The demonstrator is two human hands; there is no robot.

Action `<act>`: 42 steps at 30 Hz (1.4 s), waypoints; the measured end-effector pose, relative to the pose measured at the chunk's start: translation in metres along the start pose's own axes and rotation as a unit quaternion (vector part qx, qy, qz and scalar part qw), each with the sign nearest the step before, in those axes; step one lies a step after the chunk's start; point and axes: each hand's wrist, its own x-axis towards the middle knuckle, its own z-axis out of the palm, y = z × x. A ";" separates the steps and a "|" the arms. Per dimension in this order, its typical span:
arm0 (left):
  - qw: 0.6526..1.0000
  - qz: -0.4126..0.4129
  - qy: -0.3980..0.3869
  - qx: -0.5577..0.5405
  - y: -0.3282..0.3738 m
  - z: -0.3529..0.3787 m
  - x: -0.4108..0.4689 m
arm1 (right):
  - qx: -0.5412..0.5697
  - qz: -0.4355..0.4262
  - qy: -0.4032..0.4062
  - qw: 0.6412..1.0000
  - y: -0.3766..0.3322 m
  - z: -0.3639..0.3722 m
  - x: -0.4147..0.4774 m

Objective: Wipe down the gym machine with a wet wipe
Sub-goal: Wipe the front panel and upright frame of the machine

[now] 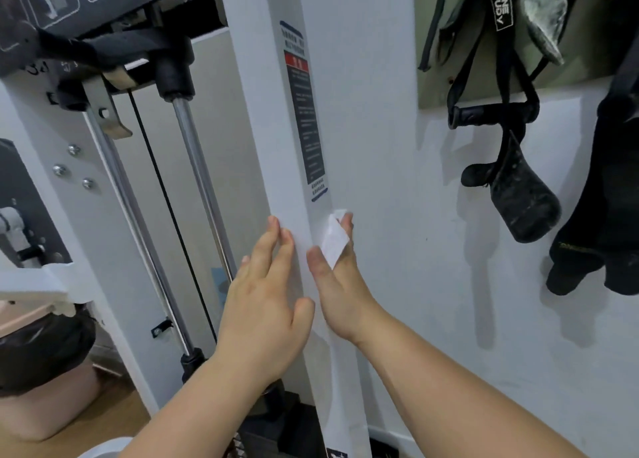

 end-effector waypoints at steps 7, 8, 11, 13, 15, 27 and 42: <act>0.998 0.029 -0.003 -0.048 -0.011 -0.006 0.000 | -0.031 -0.051 0.070 0.996 -0.024 0.023 0.015; 0.999 0.024 -0.002 -0.041 -0.011 -0.005 0.000 | -0.031 -0.043 0.067 0.996 -0.013 0.024 0.009; 1.000 0.016 -0.003 -0.017 -0.009 0.000 -0.003 | -0.016 -0.002 0.060 0.998 0.026 0.030 -0.022; 1.000 0.018 0.002 0.008 -0.007 0.006 -0.005 | -0.001 0.059 0.041 0.997 0.058 0.033 -0.053; 0.997 0.030 0.022 0.065 -0.007 0.018 -0.012 | 0.012 0.130 0.019 0.991 0.082 0.032 -0.076; 0.947 0.236 0.007 0.220 -0.050 0.111 -0.103 | 0.005 0.040 -0.006 0.999 0.152 0.041 -0.126; 0.816 0.357 -0.235 0.389 -0.069 0.233 -0.176 | 0.135 0.199 0.029 0.970 0.319 0.082 -0.244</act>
